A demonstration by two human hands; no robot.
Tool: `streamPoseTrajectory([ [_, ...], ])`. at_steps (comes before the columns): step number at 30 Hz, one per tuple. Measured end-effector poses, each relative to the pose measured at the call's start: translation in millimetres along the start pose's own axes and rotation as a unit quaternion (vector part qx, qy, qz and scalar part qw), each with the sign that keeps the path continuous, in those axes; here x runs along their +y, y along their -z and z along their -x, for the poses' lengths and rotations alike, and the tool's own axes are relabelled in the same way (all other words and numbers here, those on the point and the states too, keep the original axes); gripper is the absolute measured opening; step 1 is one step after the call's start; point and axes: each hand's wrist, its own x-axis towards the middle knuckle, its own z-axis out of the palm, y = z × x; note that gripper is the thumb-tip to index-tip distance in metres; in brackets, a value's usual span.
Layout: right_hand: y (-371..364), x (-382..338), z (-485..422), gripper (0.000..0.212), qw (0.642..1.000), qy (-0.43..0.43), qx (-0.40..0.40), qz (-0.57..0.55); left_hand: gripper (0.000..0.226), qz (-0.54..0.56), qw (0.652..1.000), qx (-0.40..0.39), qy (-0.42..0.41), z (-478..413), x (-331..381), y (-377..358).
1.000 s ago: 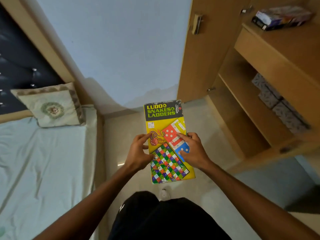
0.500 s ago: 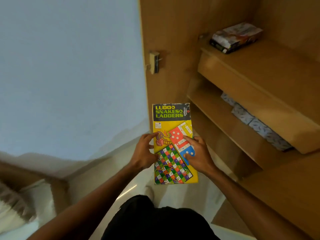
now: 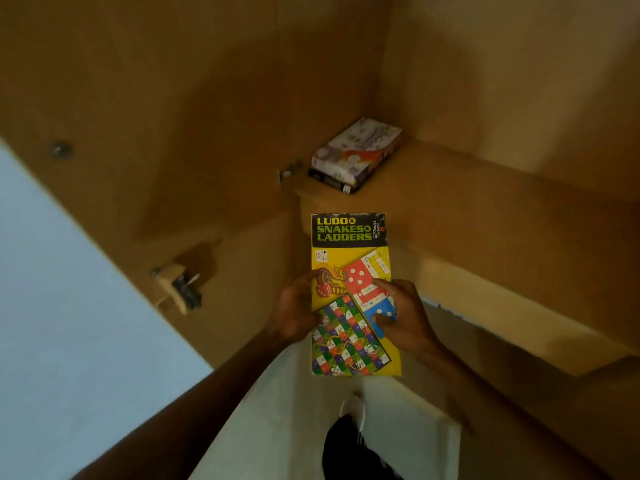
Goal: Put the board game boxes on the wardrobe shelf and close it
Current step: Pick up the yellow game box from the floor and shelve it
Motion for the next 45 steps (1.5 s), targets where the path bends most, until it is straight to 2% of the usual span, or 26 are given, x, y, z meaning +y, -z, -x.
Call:
streamPoseTrajectory([
  [2, 15.0, 7.2, -50.7, 0.06, 1.0, 0.009, 0.003, 0.0, 0.07, 0.025, 1.0, 0.003, -0.012, -51.9, 7.2, -2.1],
  [9, 60.6, 15.5, -208.3, 0.061, 1.0, 0.021, 0.013, 0.005, 0.075, 0.005, 0.999, 0.035, -0.017, -210.7, 36.9, -4.5],
  [13, 75.9, 18.1, -287.2, 0.061, 1.0, 0.023, 0.016, -0.011, 0.062, -0.011, 0.998, 0.051, -0.027, -287.9, 55.5, 4.3],
  [16, 84.0, 16.4, -336.8, 0.06, 0.998, 0.007, 0.021, -0.053, 0.062, -0.009, 0.998, 0.053, -0.021, -340.4, 64.9, 14.3],
  [19, 86.6, 20.4, -375.4, 0.06, 0.993, -0.018, 0.037, -0.111, 0.069, 0.008, 0.999, -0.048, 0.017, -373.0, 82.0, 23.1],
  [22, 86.2, 27.1, -394.3, 0.058, 0.992, -0.018, 0.036, -0.118, 0.086, -0.073, 0.976, -0.205, 0.026, -390.0, 90.2, 31.1],
  [25, 87.2, 27.7, -398.6, 0.05, 0.994, 0.001, 0.026, -0.106, 0.097, -0.147, 0.956, -0.253, 0.023, -395.8, 93.8, 37.5],
  [27, 87.9, 26.7, -395.7, 0.045, 0.995, 0.024, 0.011, -0.098, 0.086, -0.242, 0.949, -0.194, -0.046, -399.4, 90.6, 45.2],
  [30, 89.5, 20.6, -385.7, 0.048, 0.994, 0.061, -0.024, -0.09, 0.054, -0.372, 0.913, -0.08, -0.149, -405.4, 73.0, 57.3],
  [32, 85.7, 19.2, -383.0, 0.05, 0.992, 0.09, -0.062, -0.059, 0.029, -0.411, 0.899, -0.004, -0.149, -401.0, 69.5, 55.5],
  [34, 76.5, 19.5, -384.8, 0.048, 0.991, 0.115, -0.073, 0.002, 0.019, -0.406, 0.901, 0.052, -0.145, -394.7, 67.8, 47.5],
  [37, 66.0, 12.2, -390.9, 0.044, 0.99, 0.125, -0.048, 0.041, 0.029, -0.404, 0.903, 0.086, -0.121, -390.0, 59.0, 42.2],
  [42, 54.7, 3.7, -400.7, 0.044, 0.99, 0.13, -0.04, 0.031, 0.061, -0.438, 0.893, 0.065, -0.083, -386.5, 39.6, 42.9],
  [45, 48.6, 3.2, -405.0, 0.044, 0.991, 0.128, -0.038, 0.03, 0.071, -0.426, 0.9, 0.057, -0.071, -384.5, 34.3, 42.6],
])
